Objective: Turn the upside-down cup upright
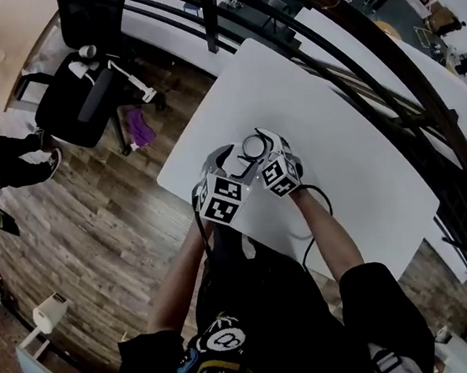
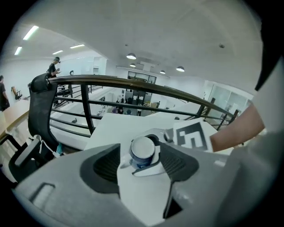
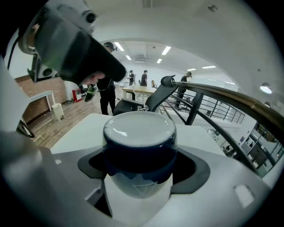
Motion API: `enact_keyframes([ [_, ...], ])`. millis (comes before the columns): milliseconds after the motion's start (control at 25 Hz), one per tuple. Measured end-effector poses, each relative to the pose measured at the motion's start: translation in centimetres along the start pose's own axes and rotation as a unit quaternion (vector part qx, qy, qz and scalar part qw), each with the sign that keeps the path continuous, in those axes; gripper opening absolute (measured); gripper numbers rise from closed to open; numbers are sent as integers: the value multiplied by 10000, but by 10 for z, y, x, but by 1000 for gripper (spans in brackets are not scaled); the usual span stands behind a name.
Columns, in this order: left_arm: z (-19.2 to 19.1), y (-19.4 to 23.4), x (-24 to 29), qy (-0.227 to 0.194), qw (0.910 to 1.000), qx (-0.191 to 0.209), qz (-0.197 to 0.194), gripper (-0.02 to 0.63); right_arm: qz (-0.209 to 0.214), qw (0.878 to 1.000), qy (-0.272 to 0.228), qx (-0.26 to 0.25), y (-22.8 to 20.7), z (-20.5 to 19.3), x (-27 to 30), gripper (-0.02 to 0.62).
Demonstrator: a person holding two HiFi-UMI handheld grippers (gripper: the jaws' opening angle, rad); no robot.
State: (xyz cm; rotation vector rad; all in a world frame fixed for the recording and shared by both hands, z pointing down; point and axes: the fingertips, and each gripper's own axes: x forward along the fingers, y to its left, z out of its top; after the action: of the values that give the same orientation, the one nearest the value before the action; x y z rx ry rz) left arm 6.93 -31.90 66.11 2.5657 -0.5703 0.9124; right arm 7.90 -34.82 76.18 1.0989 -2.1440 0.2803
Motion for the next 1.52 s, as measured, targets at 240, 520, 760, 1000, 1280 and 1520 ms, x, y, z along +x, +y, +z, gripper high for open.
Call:
enact_keyframes([
  [240, 4, -35, 19, 539, 9971, -278, -465, 337, -31, 9984, 146, -537, 11, 17, -55, 394],
  [520, 13, -67, 13, 623, 9896, -815, -1004, 336, 40, 9864, 653, -1509, 13, 8, -89, 394],
  [760, 6, -84, 5, 118, 9677, -1731, -1831, 295, 479, 9667, 1155, -2232, 26, -7, -108, 394],
  [1000, 10, -90, -16, -545, 9259, -2638, -2649, 291, 1017, 9705, 607, -2099, 39, 8, -139, 396],
  [1280, 12, -80, -37, -1285, 8697, -3564, -3164, 290, 1405, 9837, -1084, -290, 29, 42, -176, 393],
  [1520, 21, -79, -51, -1609, 8525, -3698, -3325, 288, 1725, 9232, -2353, 2503, 2, 44, -208, 394],
])
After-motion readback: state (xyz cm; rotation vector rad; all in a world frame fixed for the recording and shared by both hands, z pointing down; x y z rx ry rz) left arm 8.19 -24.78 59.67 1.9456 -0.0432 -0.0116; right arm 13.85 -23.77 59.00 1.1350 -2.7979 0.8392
